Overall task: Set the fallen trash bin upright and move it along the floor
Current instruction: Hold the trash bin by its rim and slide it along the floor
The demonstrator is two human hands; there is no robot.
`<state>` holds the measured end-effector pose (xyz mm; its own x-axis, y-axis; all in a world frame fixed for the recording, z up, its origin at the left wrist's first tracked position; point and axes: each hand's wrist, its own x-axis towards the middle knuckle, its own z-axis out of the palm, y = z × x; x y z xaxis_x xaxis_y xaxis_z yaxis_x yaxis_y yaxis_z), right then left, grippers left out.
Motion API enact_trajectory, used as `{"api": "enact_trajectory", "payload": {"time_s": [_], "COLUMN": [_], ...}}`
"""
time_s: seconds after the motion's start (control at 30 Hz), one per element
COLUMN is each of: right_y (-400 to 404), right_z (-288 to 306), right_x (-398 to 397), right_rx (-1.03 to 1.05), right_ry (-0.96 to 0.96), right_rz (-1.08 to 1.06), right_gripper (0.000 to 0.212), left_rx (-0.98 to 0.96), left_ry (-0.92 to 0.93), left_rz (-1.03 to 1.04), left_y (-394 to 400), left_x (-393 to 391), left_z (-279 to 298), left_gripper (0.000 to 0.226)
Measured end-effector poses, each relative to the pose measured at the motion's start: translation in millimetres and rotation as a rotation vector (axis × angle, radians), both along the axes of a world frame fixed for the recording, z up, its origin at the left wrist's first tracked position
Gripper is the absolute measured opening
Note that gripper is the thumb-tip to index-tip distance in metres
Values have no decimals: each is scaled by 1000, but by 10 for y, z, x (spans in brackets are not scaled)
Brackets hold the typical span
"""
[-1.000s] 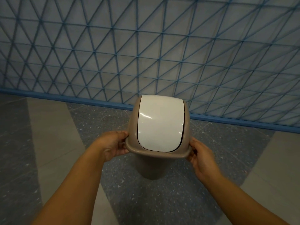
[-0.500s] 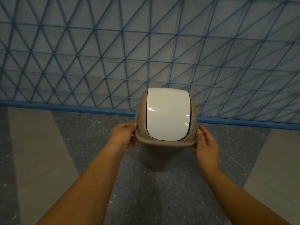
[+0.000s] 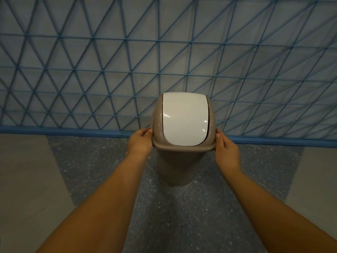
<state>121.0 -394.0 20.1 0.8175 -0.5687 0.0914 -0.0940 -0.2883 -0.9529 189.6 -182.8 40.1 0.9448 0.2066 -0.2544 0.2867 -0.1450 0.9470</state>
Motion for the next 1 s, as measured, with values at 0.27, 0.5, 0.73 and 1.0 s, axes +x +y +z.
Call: {"api": "enact_trajectory", "payload": {"time_s": [0.27,0.5,0.73,1.0], "right_y": [-71,-115,-134,-148], "right_z": [-29,-38,-43,-31], "right_x": [232,312,367,413], "right_rx": [-11,4,5,18], "right_ry": [8,15,15,16], "right_rz": [-4,7,8,21], "right_gripper": [39,40,41,41], "left_rx": [112,158,137,138], "left_ry": [42,22,9,10], "left_rz": [-6,-16,-25,-23], "left_y": [-37,-76,-72,-94], "left_x": [402,504,495,563], "left_z": [-208,-234,-195,-191], "left_gripper": [37,39,39,38]}}
